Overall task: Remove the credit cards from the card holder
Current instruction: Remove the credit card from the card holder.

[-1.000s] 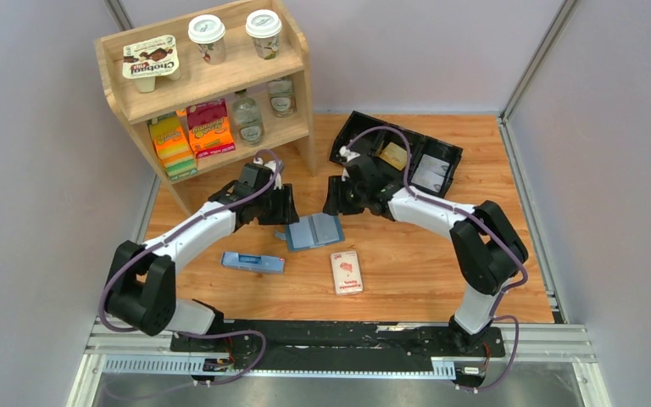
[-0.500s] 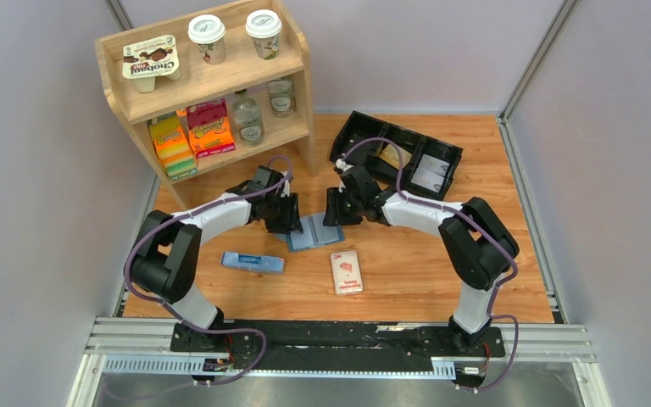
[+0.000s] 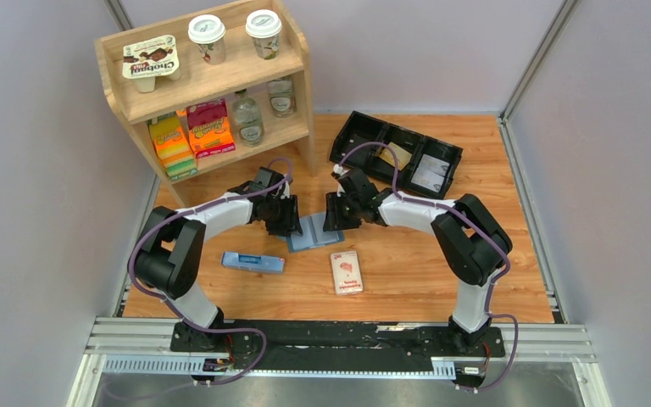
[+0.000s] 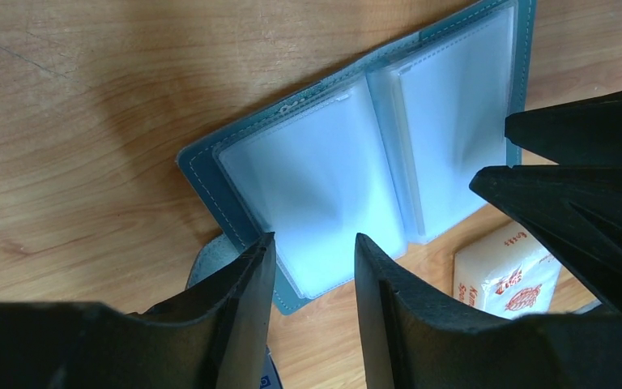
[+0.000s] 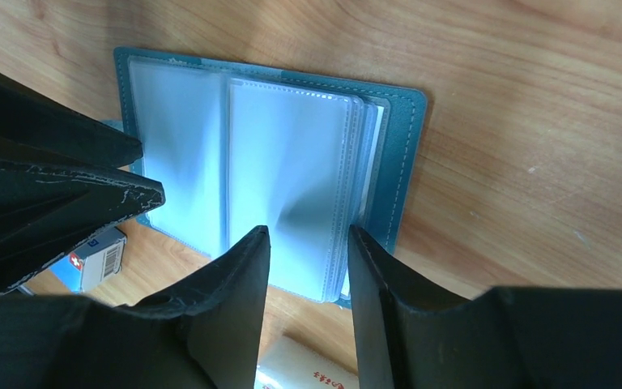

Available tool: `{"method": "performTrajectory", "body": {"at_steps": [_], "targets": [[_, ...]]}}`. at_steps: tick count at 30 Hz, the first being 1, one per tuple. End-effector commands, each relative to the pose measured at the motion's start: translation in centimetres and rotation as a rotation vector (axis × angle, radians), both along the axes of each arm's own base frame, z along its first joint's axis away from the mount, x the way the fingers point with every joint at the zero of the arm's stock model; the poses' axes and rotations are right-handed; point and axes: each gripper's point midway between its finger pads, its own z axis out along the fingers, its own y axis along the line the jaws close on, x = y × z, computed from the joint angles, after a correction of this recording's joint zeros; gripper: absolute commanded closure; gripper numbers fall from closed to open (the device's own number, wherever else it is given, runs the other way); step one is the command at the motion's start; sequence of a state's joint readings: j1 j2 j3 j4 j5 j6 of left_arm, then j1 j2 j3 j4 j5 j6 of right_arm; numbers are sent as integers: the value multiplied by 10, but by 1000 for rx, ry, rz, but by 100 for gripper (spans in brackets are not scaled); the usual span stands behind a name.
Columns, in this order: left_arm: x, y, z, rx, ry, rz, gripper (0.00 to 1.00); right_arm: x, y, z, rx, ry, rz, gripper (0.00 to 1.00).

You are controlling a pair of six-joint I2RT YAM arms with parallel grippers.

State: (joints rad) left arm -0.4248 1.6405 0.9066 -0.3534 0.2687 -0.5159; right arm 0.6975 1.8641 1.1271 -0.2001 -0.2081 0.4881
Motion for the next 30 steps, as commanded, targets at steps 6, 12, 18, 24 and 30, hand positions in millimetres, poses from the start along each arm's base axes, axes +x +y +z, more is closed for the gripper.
{"method": "performTrajectory", "body": {"at_steps": [6, 12, 18, 24, 30], "targets": [[-1, -5, -4, -22, 21, -2, 52, -4, 25, 37, 104, -33, 93, 57], [-1, -5, -5, -24, 21, 0, 52, -6, 29, 52, 99, -62, 110, 56], [-1, -6, -5, -27, 21, -3, 53, -8, 35, 62, 110, -79, 143, 56], [-1, -6, -3, -34, 10, 2, 53, -9, 42, 68, 145, -79, 154, 57], [-1, -5, -3, -40, 6, 9, 53, -8, 39, 60, 151, -62, 111, 59]]}}
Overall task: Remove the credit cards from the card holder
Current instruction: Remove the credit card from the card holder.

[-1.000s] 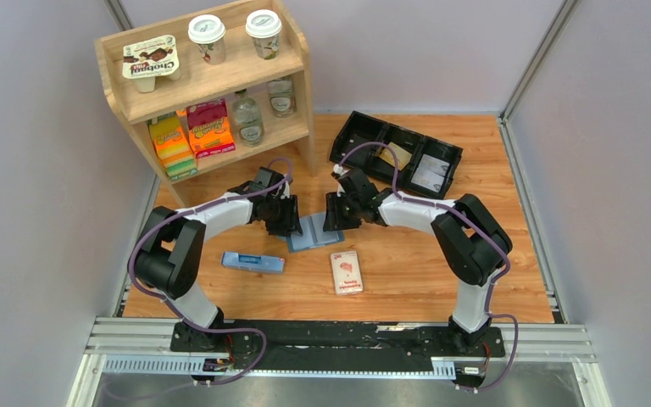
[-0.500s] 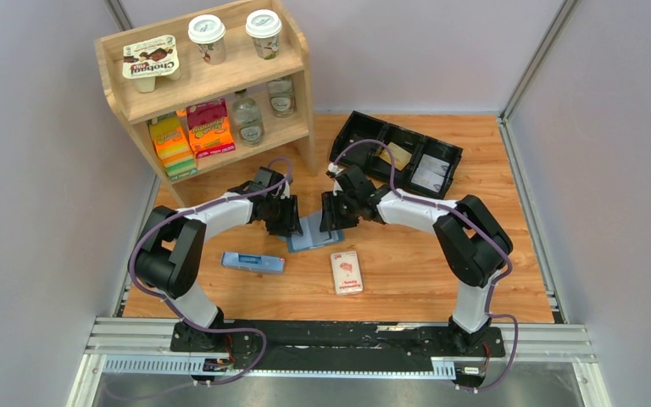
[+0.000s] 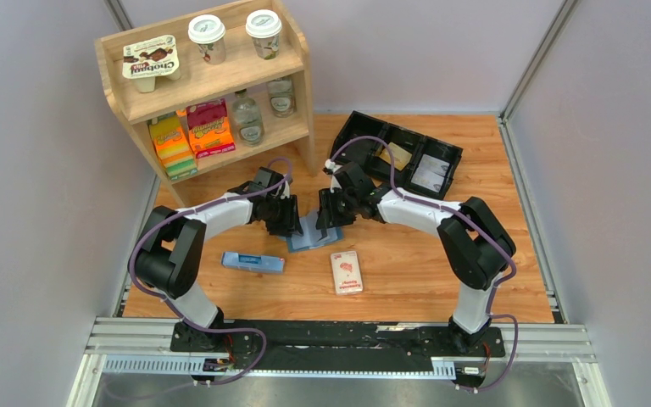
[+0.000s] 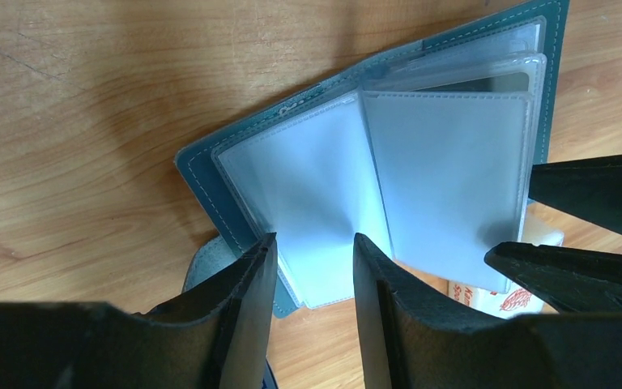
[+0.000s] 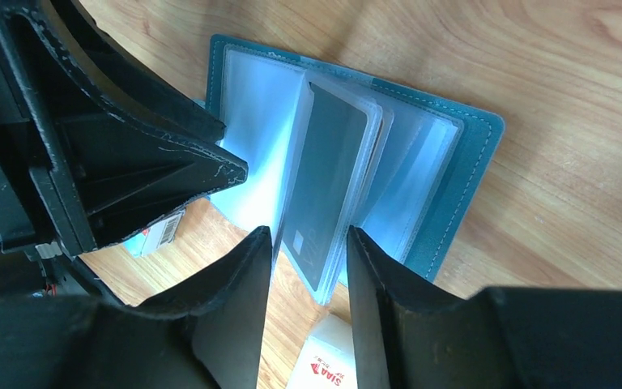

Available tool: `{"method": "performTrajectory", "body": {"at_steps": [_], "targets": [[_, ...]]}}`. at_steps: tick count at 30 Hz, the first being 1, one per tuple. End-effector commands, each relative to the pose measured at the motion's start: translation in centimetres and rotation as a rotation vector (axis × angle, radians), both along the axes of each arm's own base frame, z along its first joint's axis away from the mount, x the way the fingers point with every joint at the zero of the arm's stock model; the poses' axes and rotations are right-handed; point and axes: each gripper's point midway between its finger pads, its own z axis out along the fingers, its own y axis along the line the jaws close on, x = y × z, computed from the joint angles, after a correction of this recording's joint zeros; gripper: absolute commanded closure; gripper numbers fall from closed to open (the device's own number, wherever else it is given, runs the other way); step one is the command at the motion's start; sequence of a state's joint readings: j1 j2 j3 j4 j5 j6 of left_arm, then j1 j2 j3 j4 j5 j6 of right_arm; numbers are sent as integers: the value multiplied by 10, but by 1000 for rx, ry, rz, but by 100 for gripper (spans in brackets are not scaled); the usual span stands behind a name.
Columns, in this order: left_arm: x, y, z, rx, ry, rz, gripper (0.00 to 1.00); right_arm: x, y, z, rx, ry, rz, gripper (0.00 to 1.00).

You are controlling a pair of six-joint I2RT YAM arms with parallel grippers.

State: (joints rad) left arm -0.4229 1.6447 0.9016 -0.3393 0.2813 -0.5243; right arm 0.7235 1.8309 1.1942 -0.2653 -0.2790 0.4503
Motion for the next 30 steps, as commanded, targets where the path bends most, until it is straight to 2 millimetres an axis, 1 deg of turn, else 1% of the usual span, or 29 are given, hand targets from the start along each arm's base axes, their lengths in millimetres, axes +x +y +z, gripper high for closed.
{"method": "performTrajectory", "body": {"at_steps": [1, 7, 9, 10, 14, 16, 17, 20, 21, 24, 25, 28, 30], "targets": [[-2, -4, -2, -26, 1, 5, 52, 3, 19, 27, 108, -41, 3, 60], [-2, -5, -2, -32, 3, 0, 52, 4, 24, 40, 205, -19, -1, 59], [-2, -5, -2, -33, 4, 0, 52, 6, 23, 39, 222, -5, -15, 61], [-3, -5, -3, -33, 6, 1, 52, 8, 23, 39, 232, -1, -22, 63], [-2, -5, -2, -33, 2, 4, 53, 10, 20, 29, 221, 22, -39, 79], [-2, -5, -1, -35, -1, 2, 52, 9, 19, 23, 207, 32, -43, 86], [-3, -5, -1, -37, 1, 3, 52, 9, 18, 21, 203, 33, -43, 88], [-2, -6, 0, -41, -4, 4, 52, 7, 19, 16, 200, 47, -38, 88], [-3, -6, -1, -43, -3, 4, 53, 7, 19, 15, 197, 49, -33, 85], [-3, -6, 0, -46, -4, 3, 52, 10, 14, 13, 164, 40, -51, 59], [-2, -7, 1, -48, -6, 5, 53, 13, 9, 13, 139, 24, -70, 54], [-2, -5, 1, -42, -8, 9, 52, 28, -14, 16, 15, -61, -151, 48], [-2, -5, 1, -39, -11, 11, 52, 34, -25, 24, -25, -120, -167, 46]]}}
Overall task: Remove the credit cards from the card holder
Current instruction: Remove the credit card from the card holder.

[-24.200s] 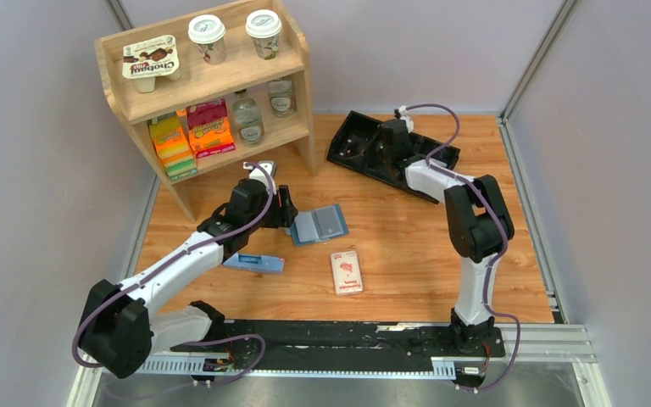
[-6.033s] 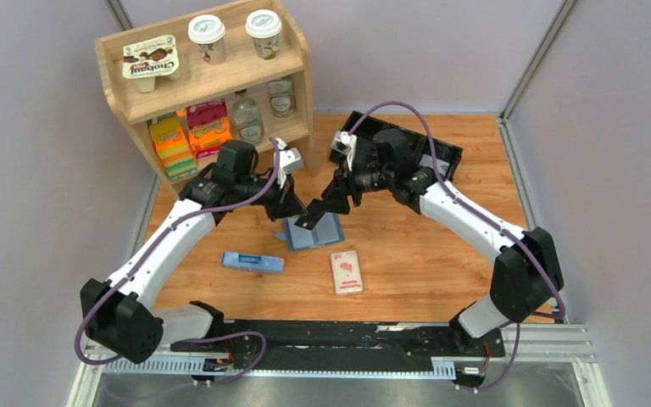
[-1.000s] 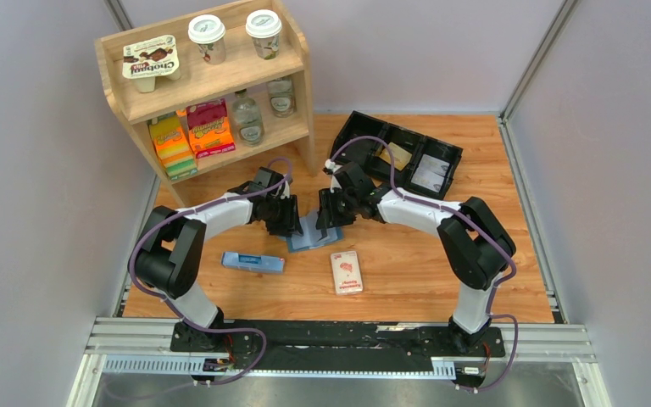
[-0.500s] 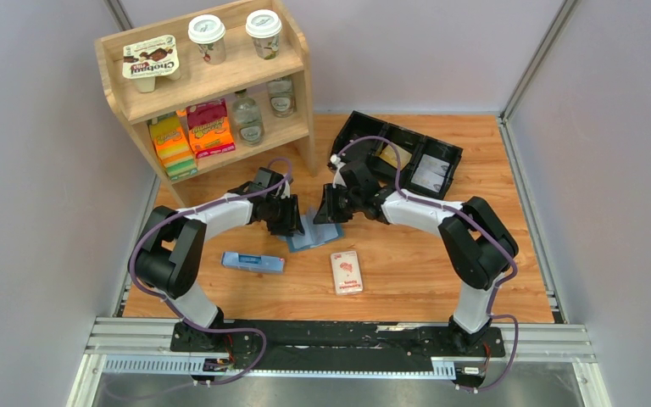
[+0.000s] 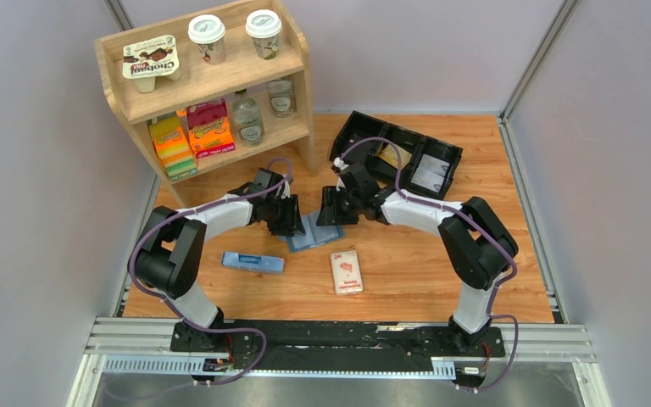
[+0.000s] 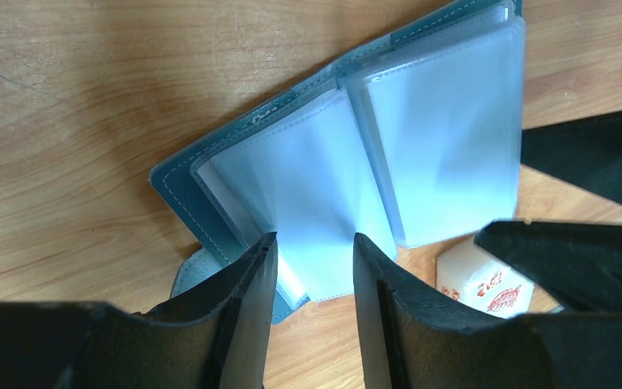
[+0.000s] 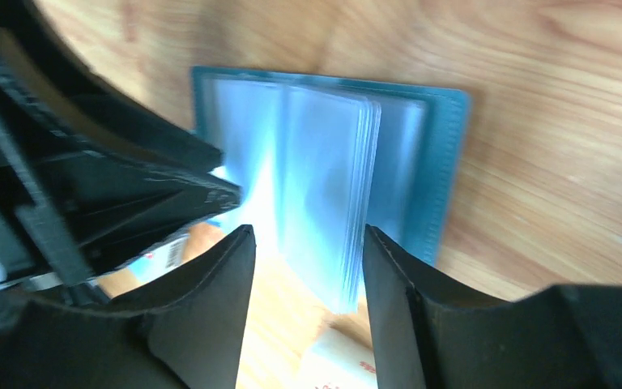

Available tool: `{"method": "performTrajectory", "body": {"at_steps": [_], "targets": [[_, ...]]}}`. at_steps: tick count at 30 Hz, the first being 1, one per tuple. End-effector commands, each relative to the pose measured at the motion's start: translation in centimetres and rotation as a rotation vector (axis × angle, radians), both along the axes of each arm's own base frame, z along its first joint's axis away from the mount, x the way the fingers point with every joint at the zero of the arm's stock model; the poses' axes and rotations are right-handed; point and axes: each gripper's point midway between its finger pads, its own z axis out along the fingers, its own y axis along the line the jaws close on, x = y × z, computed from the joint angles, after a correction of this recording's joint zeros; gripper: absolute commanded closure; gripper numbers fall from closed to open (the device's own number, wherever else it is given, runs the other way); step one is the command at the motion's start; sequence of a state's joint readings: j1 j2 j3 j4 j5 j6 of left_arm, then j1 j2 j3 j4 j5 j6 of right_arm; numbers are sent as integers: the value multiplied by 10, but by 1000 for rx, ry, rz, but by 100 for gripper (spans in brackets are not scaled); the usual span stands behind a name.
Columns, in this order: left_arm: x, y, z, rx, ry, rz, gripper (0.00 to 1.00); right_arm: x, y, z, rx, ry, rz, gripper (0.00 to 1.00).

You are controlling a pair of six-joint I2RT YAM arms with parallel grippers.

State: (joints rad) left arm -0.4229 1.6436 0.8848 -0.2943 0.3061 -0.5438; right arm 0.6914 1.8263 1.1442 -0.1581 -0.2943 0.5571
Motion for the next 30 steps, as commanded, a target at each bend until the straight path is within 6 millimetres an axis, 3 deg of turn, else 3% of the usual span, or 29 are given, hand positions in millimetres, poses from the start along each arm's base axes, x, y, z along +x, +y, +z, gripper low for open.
{"method": "performTrajectory", "body": {"at_steps": [1, 5, 17, 30], "targets": [[-4, 1, 1, -4, -2, 7, 52, 24, -26, 26, -125, -161, -76, 45], [-5, 1, -1, -1, 5, 9, 52, 28, -28, 34, -155, -206, -67, 43], [-6, 3, -2, 9, 11, 8, 52, 31, 6, 17, -113, -192, 59, 45], [-7, 3, -3, 9, 14, 5, 53, 29, 11, -9, -151, -144, 78, 47]]}}
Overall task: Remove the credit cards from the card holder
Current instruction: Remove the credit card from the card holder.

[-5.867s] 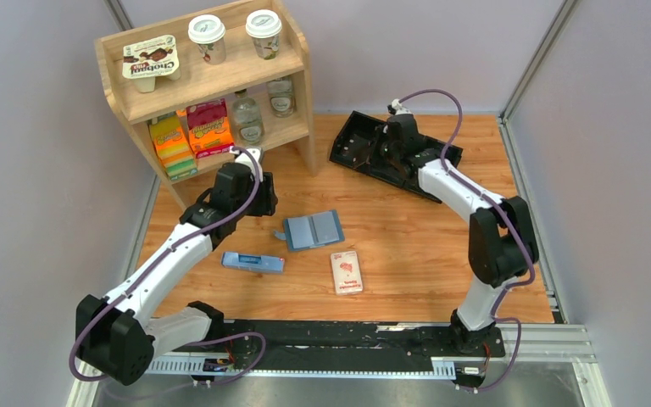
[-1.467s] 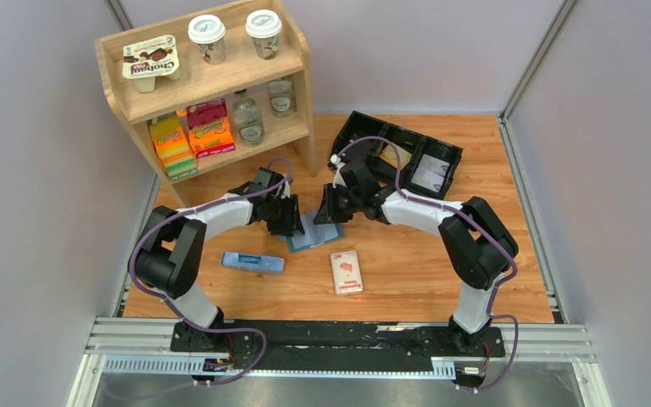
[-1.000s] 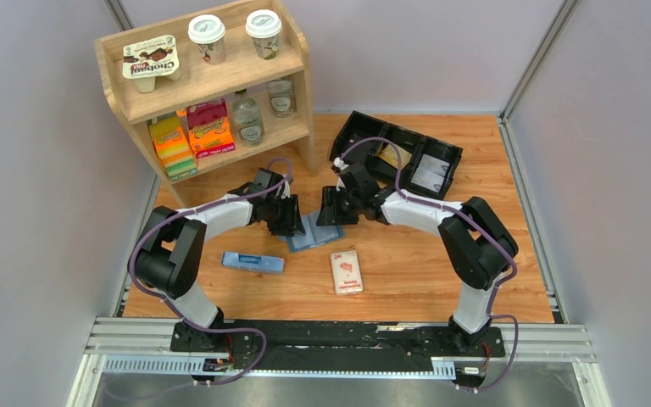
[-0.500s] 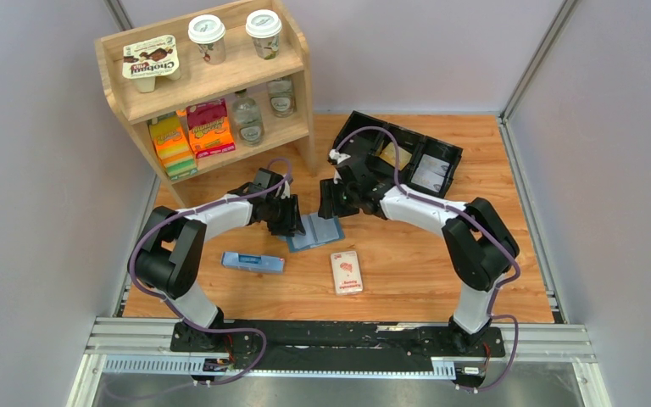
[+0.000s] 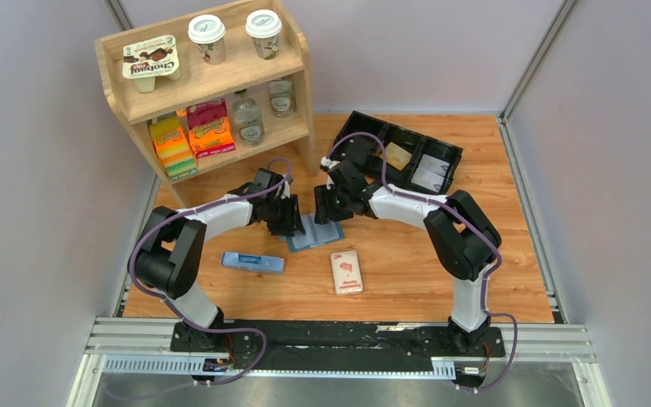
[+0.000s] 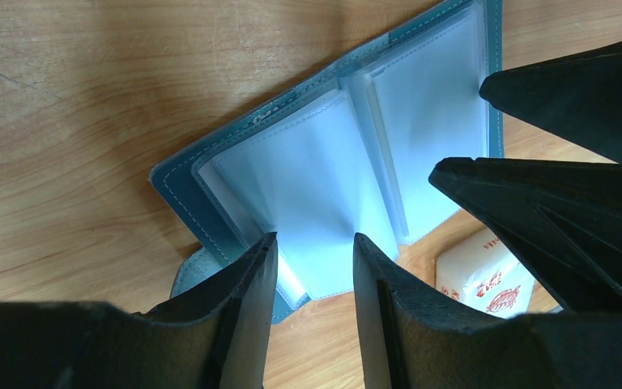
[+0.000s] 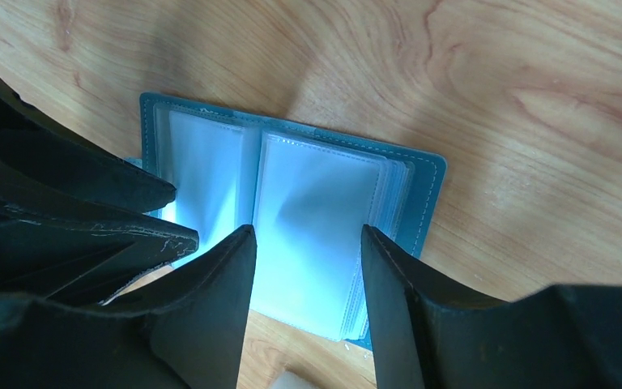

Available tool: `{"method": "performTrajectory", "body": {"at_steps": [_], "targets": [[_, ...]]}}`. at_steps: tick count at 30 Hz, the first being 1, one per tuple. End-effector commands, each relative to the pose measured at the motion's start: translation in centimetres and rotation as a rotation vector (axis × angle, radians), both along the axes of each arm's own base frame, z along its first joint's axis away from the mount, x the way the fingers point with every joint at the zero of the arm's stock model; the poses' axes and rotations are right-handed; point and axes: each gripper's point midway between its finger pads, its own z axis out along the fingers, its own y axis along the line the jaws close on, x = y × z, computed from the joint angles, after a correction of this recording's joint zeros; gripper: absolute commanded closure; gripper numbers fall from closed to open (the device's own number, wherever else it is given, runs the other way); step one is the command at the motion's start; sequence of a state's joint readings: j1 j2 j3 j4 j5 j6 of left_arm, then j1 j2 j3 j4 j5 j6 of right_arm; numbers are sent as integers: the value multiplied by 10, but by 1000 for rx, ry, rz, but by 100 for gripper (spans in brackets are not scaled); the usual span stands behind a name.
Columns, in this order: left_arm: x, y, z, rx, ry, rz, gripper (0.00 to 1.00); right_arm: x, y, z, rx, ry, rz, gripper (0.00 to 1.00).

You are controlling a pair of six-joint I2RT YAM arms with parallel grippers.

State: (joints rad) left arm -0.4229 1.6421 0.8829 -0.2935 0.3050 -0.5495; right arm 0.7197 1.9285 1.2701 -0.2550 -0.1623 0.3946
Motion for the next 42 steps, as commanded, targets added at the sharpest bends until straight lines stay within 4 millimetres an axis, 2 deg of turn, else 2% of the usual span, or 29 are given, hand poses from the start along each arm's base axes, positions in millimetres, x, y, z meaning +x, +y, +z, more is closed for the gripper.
{"method": "performTrajectory", "body": {"at_steps": [1, 8, 19, 42], "targets": [[-7, 3, -3, 9, 11, 0, 52, 7, 12, 12, 31, -35, 27, 47], [-6, 3, -4, 8, 12, -1, 52, 2, 15, 8, 35, -9, 37, 48], [-7, 3, -3, 6, 12, 0, 52, 10, 1, 6, -20, -36, -34, 48], [-7, 3, -2, 6, 6, 1, 52, -6, 23, 5, 70, 33, 59, 51]]}}
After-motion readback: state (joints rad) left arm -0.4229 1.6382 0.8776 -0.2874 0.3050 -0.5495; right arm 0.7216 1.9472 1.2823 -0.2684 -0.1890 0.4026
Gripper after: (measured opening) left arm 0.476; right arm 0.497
